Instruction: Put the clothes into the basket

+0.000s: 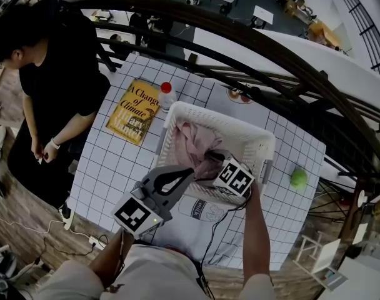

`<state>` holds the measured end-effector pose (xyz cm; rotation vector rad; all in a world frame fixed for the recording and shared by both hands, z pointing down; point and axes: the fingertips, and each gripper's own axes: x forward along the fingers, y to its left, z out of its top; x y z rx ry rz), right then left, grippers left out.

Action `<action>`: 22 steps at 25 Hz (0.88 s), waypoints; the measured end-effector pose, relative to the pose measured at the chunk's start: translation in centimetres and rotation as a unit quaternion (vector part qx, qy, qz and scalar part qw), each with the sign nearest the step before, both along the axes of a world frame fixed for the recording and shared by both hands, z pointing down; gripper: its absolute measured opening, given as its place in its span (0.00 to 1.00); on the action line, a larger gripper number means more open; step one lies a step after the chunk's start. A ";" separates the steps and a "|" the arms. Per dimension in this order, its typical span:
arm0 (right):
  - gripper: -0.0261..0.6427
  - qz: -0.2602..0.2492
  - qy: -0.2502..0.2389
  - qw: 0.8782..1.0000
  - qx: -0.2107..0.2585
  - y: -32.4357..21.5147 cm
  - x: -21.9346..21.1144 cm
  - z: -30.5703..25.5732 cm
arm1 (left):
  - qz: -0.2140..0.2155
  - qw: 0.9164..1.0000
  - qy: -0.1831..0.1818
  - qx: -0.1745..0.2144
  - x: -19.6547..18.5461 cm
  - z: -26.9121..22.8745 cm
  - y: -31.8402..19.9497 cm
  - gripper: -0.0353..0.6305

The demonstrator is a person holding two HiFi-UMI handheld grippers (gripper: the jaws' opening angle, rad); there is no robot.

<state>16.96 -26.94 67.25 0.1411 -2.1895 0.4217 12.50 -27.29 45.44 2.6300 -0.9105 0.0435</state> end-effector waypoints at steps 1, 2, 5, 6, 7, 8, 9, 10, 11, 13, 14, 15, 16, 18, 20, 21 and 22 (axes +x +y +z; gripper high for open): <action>0.74 0.000 0.000 1.000 0.005 -0.2 0.2 -0.4 | -0.002 1.000 0.001 0.004 -0.1 -0.1 0.0 0.06; 0.74 0.002 -0.001 1.000 0.012 -0.4 0.3 -0.9 | -0.003 1.000 0.002 0.008 -0.1 -0.2 0.0 0.06; 0.69 0.029 -0.018 0.998 0.044 -1.9 0.8 -3.4 | -0.002 1.000 0.003 0.014 -0.2 -0.8 0.3 0.06; 0.62 0.047 -0.030 0.997 0.060 -2.7 1.0 -4.5 | 0.000 1.000 0.003 0.011 -0.2 -1.1 0.5 0.06; 0.54 0.069 -0.044 0.994 0.078 -3.5 1.2 -5.9 | 0.001 1.000 0.003 0.008 -0.2 -1.3 0.6 0.06; 0.47 0.093 -0.062 0.989 0.097 -4.2 1.4 -7.4 | 0.002 1.000 0.003 0.008 -0.2 -1.6 0.8 0.06; 0.41 0.118 -0.081 0.983 0.115 -4.8 1.6 -9.1 | 0.002 1.000 0.004 0.010 -0.3 -1.9 1.0 0.06; 0.34 0.144 -0.102 0.975 0.134 -5.2 1.9 -10.9 | 0.001 1.000 0.005 0.014 -0.4 -2.2 1.1 0.06; 0.26 0.171 -0.123 0.965 0.153 -5.5 2.1 -12.8 | 0.000 1.000 0.007 0.019 -0.6 -2.6 1.2 0.06; 0.13 0.225 -0.158 0.943 0.187 -5.6 2.7 -16.1 | -0.004 0.999 0.010 0.032 -1.0 -3.4 1.4 0.06; 0.10 0.249 -0.170 0.932 0.202 -5.3 2.9 -17.6 | -0.006 0.999 0.011 0.038 -1.2 -3.8 1.6 0.06; 0.08 0.272 -0.179 0.921 0.215 -4.7 3.2 -18.9 | -0.006 0.999 0.011 0.041 -1.3 -4.1 1.9 0.06; 0.07 0.291 -0.188 0.910 0.227 -4.0 3.3 -20.1 | -0.006 0.999 0.012 0.042 -1.4 -4.5 2.2 0.06; 0.07 0.320 -0.215 0.888 0.249 -2.1 3.5 -22.6 | -0.005 0.999 0.015 0.046 -1.7 -5.2 2.7 0.06; 0.07 0.343 -0.247 0.866 0.267 0.0 3.5 -25.0 | -0.004 0.999 0.017 0.050 -1.9 -5.9 3.1 0.06; 0.07 0.352 -0.259 0.856 0.275 1.1 3.5 -25.9 | -0.003 0.998 0.017 0.052 -2.1 -6.2 3.4 0.06; 0.07 0.361 -0.267 0.847 0.284 2.2 3.5 -26.6 | -0.003 0.998 0.017 0.055 -2.2 -6.5 3.7 0.06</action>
